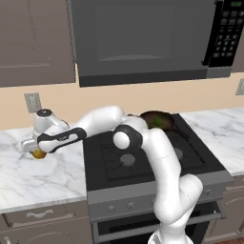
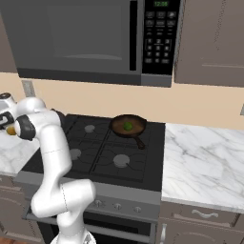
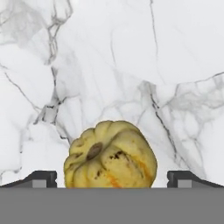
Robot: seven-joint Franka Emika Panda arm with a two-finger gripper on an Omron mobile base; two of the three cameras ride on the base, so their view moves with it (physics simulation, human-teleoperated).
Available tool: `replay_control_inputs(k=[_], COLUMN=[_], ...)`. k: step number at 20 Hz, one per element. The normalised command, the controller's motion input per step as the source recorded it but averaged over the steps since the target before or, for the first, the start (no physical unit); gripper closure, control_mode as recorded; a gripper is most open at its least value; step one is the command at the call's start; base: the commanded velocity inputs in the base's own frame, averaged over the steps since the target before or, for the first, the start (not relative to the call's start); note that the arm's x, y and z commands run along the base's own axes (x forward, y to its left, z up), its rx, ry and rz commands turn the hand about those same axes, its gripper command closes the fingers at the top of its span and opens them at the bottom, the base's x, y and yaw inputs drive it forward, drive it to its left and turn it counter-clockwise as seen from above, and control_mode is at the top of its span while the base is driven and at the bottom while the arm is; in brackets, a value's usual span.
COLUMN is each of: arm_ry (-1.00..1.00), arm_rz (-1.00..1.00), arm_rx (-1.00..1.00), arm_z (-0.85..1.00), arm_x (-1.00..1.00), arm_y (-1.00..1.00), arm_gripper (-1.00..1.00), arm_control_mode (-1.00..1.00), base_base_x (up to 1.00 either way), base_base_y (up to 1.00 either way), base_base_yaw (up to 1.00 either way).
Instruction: Put the lime and squash in the pan. Then turn on the rear right burner and set the heat to medium.
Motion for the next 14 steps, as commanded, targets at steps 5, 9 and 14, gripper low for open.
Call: replay_control_inputs(k=[5, 9, 14], arm_ry=[0.00, 0.00, 0.00], arm_rz=[0.00, 0.00, 0.00], arm_rx=[0.03, 0.00, 0.00], arm_z=[-0.24, -0.33, -0.02], arm_x=[0.02, 0.01, 0.00], arm_y=[0.03, 0.00, 0.00], arm_gripper=[-1.00, -1.00, 1.00], arm_control_mode=[-1.00, -1.00, -1.00], base_base_x=[0.00, 0.00, 0.00], base_base_y=[0.00, 0.00, 0.00], base_base_yaw=[0.00, 0.00, 0.00])
